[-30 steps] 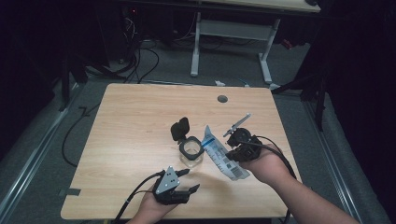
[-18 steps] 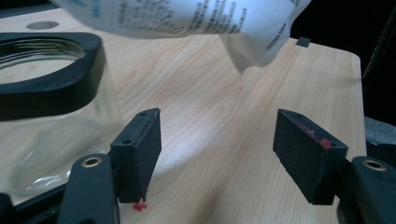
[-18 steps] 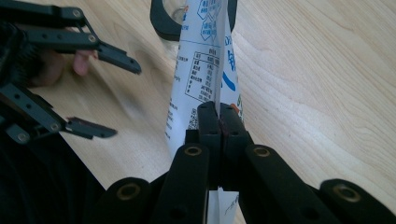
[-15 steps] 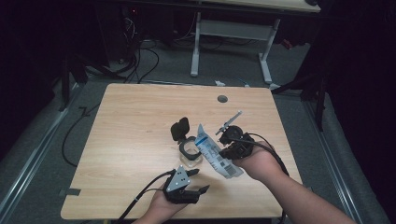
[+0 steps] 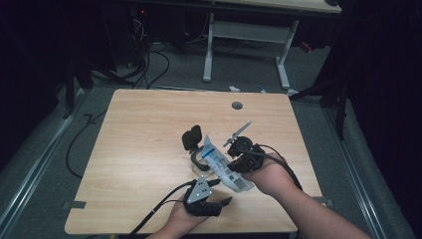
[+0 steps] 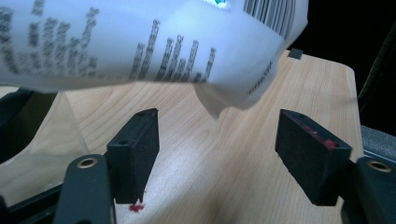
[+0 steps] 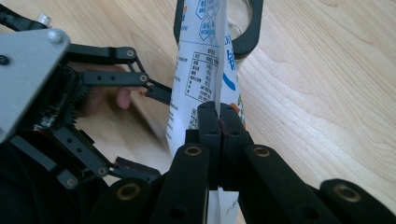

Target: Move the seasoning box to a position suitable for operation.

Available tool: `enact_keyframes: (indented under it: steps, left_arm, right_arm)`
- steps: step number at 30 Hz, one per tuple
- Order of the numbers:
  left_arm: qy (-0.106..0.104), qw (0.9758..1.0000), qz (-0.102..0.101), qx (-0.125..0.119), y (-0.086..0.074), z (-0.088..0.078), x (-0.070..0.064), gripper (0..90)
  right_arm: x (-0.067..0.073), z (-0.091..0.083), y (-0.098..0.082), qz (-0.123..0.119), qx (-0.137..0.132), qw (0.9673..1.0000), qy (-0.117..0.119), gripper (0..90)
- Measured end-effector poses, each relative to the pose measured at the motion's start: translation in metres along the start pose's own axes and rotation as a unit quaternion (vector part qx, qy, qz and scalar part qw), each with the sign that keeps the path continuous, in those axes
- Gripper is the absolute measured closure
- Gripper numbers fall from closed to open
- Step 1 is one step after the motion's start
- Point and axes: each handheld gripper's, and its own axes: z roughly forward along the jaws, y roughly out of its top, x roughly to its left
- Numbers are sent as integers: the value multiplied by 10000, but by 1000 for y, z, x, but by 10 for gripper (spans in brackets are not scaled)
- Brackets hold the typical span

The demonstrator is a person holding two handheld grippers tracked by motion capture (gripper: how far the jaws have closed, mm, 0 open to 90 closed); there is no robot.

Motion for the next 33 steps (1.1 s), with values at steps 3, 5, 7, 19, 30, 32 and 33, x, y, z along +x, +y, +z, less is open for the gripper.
enact_keyframes:
  steps: [3, 5, 7, 19, 30, 32, 33]
  left_arm:
    - [14, 10000, -8, -55, 3, 3, -1, 295]
    - [34, 10000, -6, -59, 4, 5, -1, 288]
    - [49, 10000, -9, -64, 5, 8, -2, 284]
    - [243, 9997, 1, -28, 10, 18, -6, 327]
    - [308, 9992, 201, -178, 13, 11, -13, 499]
    - [317, 9991, 221, -172, 14, 10, -14, 509]
    - [321, 9991, 223, -168, 14, 10, -14, 511]
  right_arm:
    - [3, 0, 1, -8, -4, 10000, 9, 900]
    - [5, 0, 2, -9, -19, 10000, 36, 900]
    - [6, 1, 3, -18, -17, 10000, 47, 900]
    - [8, 1, 4, -24, -12, 10000, 35, 900]
    - [4, -3, 5, -45, -7, 10000, -51, 900]
    - [3, -3, 5, -16, 16, 10000, -60, 900]
    - [2, -3, 5, -19, 23, 10000, -59, 900]
